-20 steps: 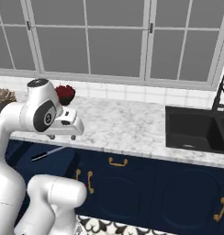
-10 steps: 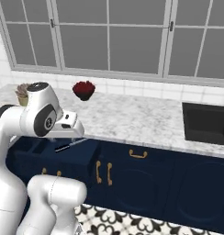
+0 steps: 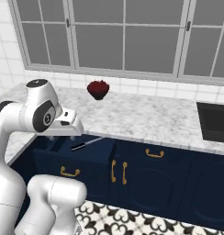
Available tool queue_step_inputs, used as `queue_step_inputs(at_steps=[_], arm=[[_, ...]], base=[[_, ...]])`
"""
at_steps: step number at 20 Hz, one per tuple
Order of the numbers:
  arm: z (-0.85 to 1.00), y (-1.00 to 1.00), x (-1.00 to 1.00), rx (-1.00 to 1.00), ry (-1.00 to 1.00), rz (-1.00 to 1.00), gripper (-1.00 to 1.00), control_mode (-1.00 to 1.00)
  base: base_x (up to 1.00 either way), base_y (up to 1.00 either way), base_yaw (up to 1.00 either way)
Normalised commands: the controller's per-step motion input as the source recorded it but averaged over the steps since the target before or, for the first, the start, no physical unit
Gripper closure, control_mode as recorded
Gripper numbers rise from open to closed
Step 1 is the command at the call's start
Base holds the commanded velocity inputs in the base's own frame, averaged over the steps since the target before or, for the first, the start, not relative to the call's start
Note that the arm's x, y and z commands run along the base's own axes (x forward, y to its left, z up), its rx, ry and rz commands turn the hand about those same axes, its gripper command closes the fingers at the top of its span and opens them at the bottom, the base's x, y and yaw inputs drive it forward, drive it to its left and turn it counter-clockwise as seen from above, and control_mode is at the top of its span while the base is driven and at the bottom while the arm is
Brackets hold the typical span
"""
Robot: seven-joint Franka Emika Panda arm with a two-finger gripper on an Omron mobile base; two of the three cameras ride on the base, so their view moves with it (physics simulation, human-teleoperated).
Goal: Pick up the knife from the drawer and place it on the cutting board. Then place the meat from the plate to the cutting board.
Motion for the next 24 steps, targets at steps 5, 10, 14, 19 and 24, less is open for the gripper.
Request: queue_step_inputs(at_steps=[5,10,14,19,24], arm=[[0.0,0.0,0.0,0.0,0.0,0.0,-1.0,1.0],[0.0,0.0,0.0,0.0,0.0,0.0,-1.0,-1.0],[-0.18,0.0,0.21,0.0,0.0,0.0,-1.0,-1.0],[-0.43,0.0,0.76,0.02,0.01,0.03,-1.0,-1.0],[-0.51,0.0,0.99,0.07,0.18,0.0,-1.0,-1.0]], base=[[-0.42,0.14,0.01],[-0.11,0.14,0.0],[0.0,0.0,0.0],[0.0,0.0,0.0],[0.0,0.0,0.0]])
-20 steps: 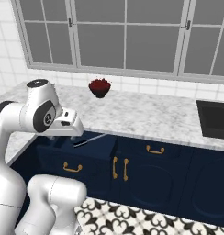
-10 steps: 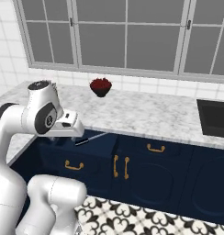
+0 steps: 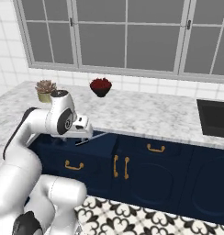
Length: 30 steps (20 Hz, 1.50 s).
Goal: Pick up the knife from the drawer and place it on the cutting board. Then place the meat from the plate to the cutting board.
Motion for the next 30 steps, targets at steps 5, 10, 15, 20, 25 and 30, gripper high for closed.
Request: queue_step_inputs(at_steps=[5,10,15,20,25,30], arm=[[-0.46,0.08,0.75,0.04,0.16,0.0,-1.0,-1.0],[-0.57,0.15,0.55,0.0,0.07,0.0,-1.0,-1.0],[-0.6,0.05,0.56,0.0,0.01,0.0,-1.0,-1.0],[-0.58,0.0,0.56,0.0,0.01,0.0,-1.0,-1.0],[-0.57,0.0,0.59,0.0,0.03,0.0,-1.0,-1.0],[-0.44,0.0,0.62,0.0,0.04,0.0,-1.0,-1.0]], base=[[0.0,0.0,0.0],[0.0,0.0,0.0],[0.0,0.0,0.0],[0.0,0.0,0.0],[0.0,0.0,0.0],[0.0,0.0,0.0]])
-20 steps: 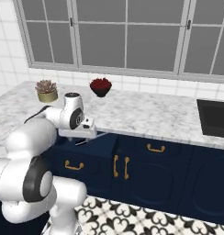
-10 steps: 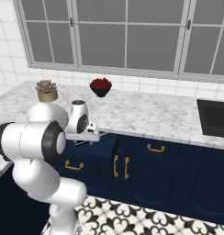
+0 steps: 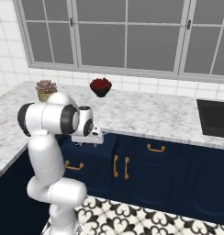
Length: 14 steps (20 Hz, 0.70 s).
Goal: Pick up the knife from the drawer and place it on the cutting board. Then place the meat from the plate to the cutting board.
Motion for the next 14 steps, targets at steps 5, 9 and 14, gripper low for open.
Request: queue_step_inputs(at_steps=[5,9,14], arm=[[-0.46,0.0,0.47,0.0,0.09,0.0,-1.0,-1.0],[-0.42,0.0,0.39,0.0,0.09,0.0,-1.0,-1.0],[-0.46,0.0,-0.13,0.0,0.13,0.0,-1.0,-1.0]], base=[[0.0,0.0,0.0],[0.0,0.0,0.0],[0.0,0.0,0.0]])
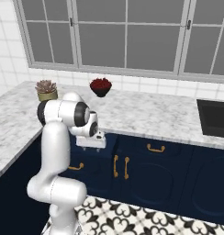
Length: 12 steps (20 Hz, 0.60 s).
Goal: Pick up the knife from the drawer and place it on the cutting board. Then place the meat from the plate to the cutting board.
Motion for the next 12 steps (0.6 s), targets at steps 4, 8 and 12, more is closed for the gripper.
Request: queue_step_inputs(at_steps=[4,8,12], arm=[[-0.41,0.0,-0.99,0.0,0.07,0.0,-1.0,-1.0],[-0.12,0.0,-1.0,0.0,0.0,0.03,-1.0,-1.0],[0.04,0.0,-1.0,0.0,-0.02,0.06,-1.0,-1.0]], base=[[0.0,0.0,0.0],[0.0,0.0,0.0],[0.0,0.0,0.0]])
